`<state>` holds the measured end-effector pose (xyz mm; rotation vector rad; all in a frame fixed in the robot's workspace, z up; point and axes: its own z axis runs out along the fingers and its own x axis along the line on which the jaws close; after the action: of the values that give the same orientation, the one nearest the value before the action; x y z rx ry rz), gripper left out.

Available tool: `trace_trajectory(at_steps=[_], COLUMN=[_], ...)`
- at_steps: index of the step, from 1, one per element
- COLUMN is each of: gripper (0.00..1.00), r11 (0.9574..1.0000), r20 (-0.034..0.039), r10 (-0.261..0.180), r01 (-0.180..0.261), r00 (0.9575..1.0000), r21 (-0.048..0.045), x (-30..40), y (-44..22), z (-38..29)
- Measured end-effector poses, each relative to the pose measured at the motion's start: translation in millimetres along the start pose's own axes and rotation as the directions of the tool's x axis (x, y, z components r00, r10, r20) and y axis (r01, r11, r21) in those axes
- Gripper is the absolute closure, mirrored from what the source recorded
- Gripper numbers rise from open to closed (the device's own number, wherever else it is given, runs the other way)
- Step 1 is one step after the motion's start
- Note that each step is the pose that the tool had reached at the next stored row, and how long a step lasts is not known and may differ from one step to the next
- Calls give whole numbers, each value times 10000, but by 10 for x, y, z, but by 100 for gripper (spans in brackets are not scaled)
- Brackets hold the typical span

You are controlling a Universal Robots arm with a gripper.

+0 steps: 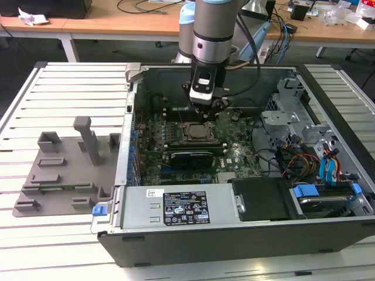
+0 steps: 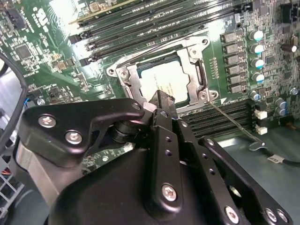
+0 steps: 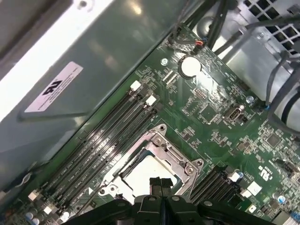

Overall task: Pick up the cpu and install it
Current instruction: 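Install the first cpu locking lever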

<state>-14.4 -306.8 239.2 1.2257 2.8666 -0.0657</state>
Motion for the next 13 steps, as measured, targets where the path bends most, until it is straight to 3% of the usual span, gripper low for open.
trace_trajectory(at_steps=[3, 6, 8, 10, 13], gripper=[89, 89, 89, 89, 89], r11=[9985, 9919, 9844, 9815, 9702], r20=[17, 41, 58, 64, 84], r10=[-553, -1271, -1756, -1914, -2422], r01=[553, 1272, 1757, 1914, 2423], r00=[9985, 9919, 9844, 9815, 9702], r21=[-21, -46, -63, -68, -83], x=[0, 0, 0, 0, 0], y=[0, 0, 0, 0, 0], z=[0, 0, 0, 0, 0])
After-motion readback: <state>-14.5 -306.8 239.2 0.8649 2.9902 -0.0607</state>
